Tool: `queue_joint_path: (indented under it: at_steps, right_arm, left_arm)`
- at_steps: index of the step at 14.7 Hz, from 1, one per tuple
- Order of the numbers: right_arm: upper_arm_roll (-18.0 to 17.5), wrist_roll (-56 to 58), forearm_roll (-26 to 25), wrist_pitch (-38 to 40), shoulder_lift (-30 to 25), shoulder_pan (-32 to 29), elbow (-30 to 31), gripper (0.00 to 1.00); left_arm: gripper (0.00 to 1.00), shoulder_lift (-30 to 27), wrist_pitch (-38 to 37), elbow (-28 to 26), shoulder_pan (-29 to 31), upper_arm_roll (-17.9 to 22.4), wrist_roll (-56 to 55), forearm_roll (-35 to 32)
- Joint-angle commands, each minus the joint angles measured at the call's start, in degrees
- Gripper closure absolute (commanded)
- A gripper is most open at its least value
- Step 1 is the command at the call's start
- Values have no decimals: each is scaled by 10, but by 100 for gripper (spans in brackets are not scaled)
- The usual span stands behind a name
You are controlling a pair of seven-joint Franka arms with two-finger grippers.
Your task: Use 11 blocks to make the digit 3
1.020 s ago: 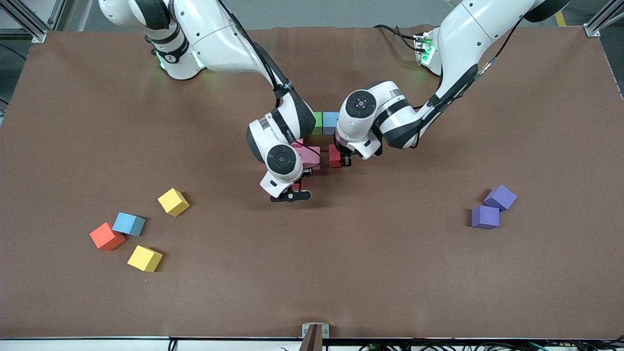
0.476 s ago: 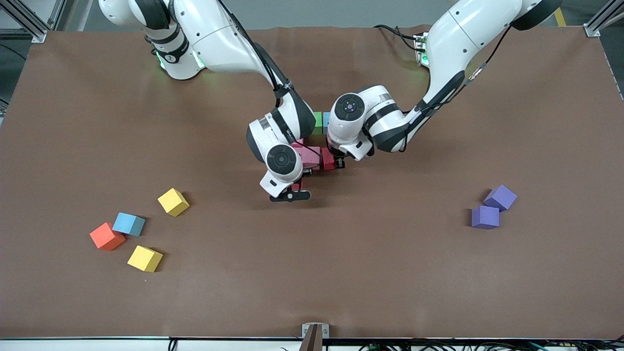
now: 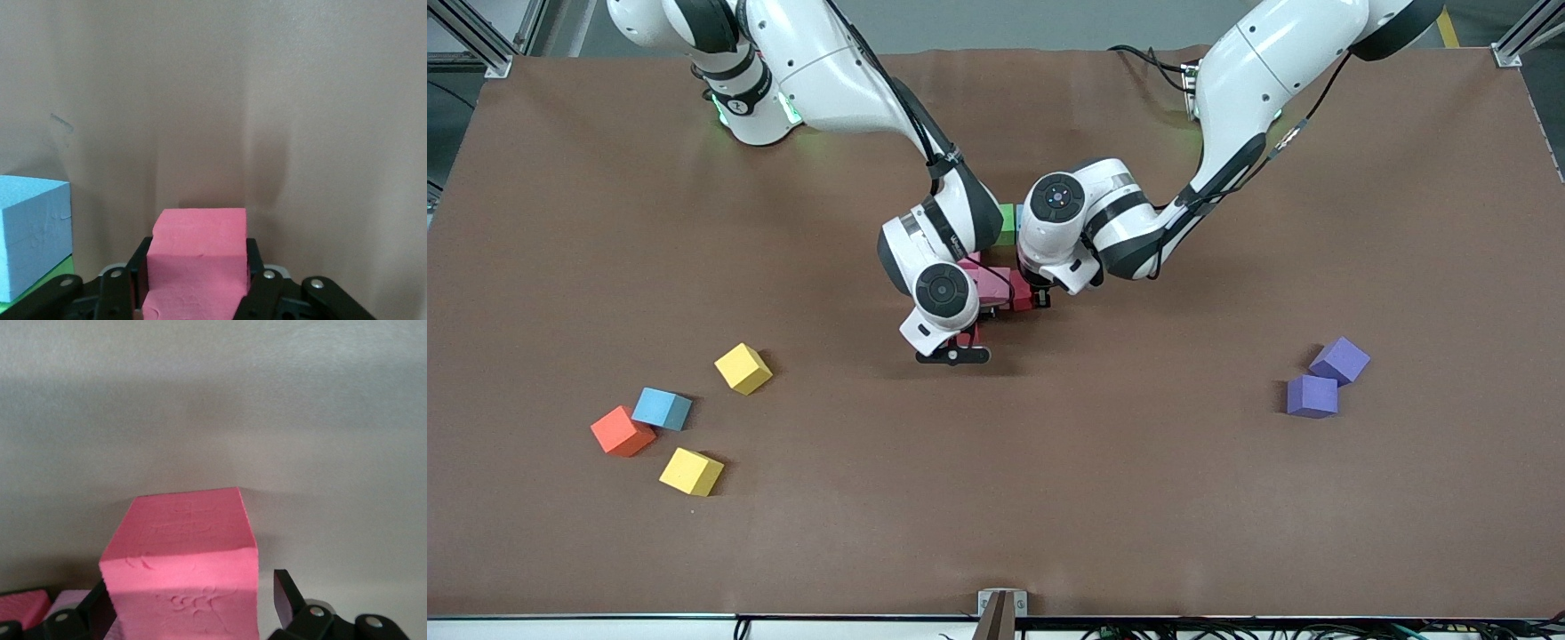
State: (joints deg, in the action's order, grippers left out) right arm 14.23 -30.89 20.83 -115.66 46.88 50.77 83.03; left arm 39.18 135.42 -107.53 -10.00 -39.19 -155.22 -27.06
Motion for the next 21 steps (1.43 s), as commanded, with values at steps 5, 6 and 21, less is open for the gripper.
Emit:
queue_joint_path:
  at_steps: [5,6,21]
  right_arm:
    - [9,-30,1,10,-35,7,11,0]
    - [10,-30,1,13,-38,6,11,0]
    - [147,28,-5,78,-128,-136,13,0]
  left_arm:
    - [50,5,-2,8,-12,4,-20,-14]
    - [41,5,-2,8,-12,4,-20,-14]
    - [0,-77,-170,55,16,-57,-5,-12]
